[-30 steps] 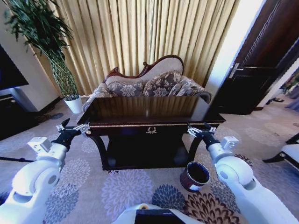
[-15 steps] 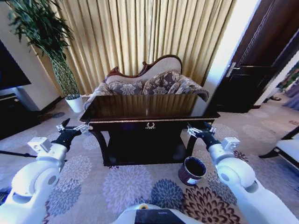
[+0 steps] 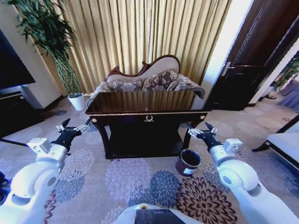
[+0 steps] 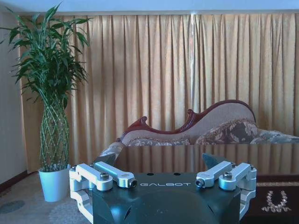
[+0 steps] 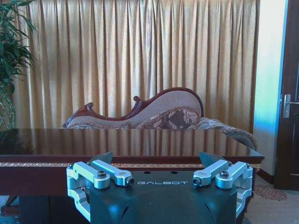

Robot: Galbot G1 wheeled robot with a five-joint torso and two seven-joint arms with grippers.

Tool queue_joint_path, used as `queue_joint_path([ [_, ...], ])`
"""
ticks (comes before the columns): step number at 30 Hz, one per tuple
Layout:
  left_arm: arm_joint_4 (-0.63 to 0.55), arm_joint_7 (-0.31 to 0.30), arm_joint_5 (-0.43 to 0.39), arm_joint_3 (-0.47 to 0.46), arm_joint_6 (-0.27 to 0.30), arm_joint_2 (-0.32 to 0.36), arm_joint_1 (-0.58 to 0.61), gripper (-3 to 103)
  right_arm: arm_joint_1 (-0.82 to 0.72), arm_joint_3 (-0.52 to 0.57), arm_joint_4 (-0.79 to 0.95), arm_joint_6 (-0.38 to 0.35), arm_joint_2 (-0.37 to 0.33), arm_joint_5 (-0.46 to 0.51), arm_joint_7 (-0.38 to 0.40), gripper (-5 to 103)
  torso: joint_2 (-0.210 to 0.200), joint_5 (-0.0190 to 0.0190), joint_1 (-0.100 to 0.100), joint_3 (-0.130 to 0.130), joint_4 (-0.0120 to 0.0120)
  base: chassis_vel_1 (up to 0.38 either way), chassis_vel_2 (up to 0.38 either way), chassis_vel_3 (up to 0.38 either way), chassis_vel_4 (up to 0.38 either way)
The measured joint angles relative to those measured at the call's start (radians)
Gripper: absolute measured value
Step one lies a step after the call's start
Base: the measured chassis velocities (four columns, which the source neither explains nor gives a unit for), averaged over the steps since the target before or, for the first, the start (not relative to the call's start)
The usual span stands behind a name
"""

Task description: Move to the front of the table and place the trash on the table into the trash bin.

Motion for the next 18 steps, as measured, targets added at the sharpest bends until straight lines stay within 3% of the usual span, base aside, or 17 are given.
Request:
queue_joint_path([
  [5,-0.003,0.0,0.0,-0.001,-0.001,-0.006,0.006,100,-0.007,0.007,0.003,0.0,0.0,0.001,0.0,100,0.0,0.0001,0.0,0.0,-0.0009,0.179,-0.177,-0.22,0.155],
  [8,-0.003,0.0,0.001,-0.001,-0.002,-0.009,0.009,100,-0.011,0.008,0.004,0.0,0.003,0.001,0.0,100,0.0,-0.0005,0.0,0.0,-0.0001,0.196,-0.192,-0.209,0.167],
  [18,-0.005,0.0,0.002,-0.001,-0.002,-0.01,0.009,100,-0.011,0.009,0.003,0.001,0.004,-0.001,0.0,100,0.0,0.0003,0.0,0.0,-0.0005,0.178,-0.179,-0.182,0.178],
])
